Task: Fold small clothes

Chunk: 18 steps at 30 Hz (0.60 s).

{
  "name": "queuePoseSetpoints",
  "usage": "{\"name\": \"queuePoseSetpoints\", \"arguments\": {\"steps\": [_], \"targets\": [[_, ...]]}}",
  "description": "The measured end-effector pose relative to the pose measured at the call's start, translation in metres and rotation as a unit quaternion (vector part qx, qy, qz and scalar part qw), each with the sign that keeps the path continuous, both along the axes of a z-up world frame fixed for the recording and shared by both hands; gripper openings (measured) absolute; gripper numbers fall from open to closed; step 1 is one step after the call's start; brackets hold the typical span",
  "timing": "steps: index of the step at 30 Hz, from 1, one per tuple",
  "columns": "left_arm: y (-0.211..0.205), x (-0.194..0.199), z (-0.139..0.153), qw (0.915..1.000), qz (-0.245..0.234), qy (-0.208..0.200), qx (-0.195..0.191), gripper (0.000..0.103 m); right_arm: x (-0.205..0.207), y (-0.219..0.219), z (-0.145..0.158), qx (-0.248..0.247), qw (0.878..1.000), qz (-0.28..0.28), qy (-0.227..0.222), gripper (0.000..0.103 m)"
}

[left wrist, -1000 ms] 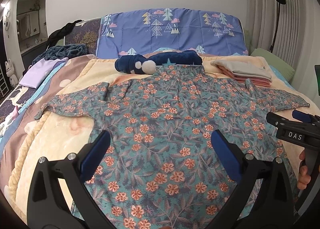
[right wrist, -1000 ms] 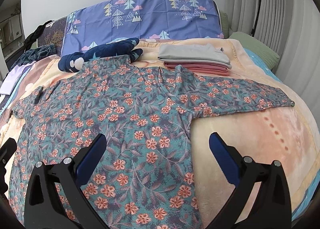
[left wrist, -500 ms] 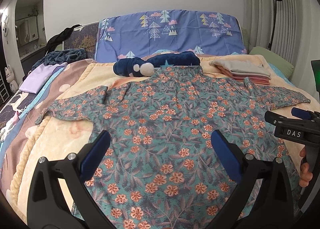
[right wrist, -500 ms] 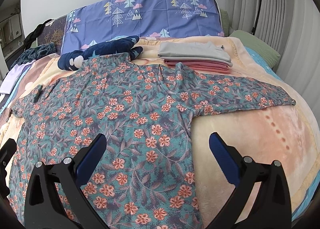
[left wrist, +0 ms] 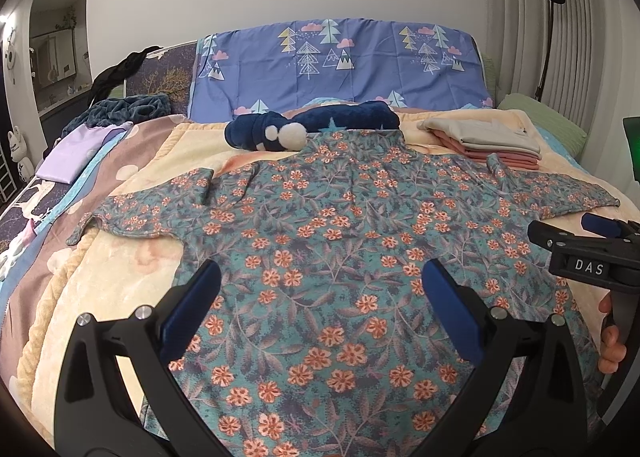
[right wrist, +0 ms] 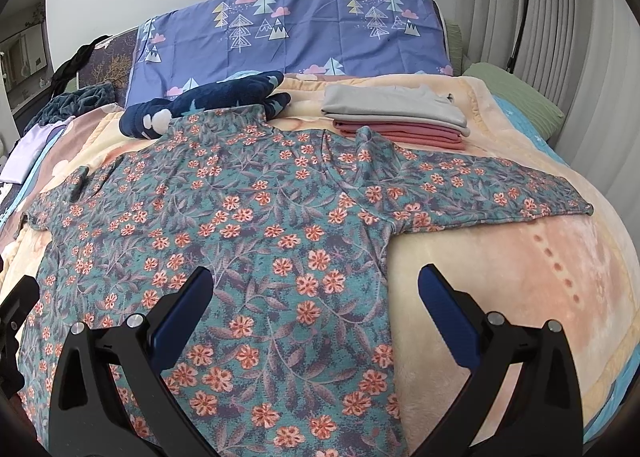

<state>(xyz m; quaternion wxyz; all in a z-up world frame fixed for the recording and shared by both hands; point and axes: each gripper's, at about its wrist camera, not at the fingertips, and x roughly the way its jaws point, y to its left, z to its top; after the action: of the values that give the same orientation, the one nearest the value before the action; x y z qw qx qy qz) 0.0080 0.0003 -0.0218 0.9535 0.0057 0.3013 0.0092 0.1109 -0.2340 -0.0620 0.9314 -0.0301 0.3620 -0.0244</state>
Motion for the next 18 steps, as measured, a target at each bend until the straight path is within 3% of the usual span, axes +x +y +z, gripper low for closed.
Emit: {"name": "queuePoseSetpoints", "arguments": {"steps": [5,10,14,18], "targets": [[0.001,-0.001,-0.001,0.9998,0.002,-0.017,0.007,0.101,0.0,0.001,0.0,-0.001,1.0,0.001,0.0,0.102],[0.012,0.001,-0.002,0.9993,-0.007,-0.016,-0.031,0.101,0.0,0.001,0.001,-0.003,1.0,-0.002,0.0,0.102],[0.014,-0.001,0.0,0.9991,-0.012,-0.022,-0.034,0.101,0.0,0.001,0.0,-0.003,1.0,0.0,0.0,0.102],[0.019,0.003,-0.004,0.9987,-0.008,-0.003,-0.05,0.101,-0.001,0.003,0.001,0.001,1.0,0.01,-0.005,0.102]]}}
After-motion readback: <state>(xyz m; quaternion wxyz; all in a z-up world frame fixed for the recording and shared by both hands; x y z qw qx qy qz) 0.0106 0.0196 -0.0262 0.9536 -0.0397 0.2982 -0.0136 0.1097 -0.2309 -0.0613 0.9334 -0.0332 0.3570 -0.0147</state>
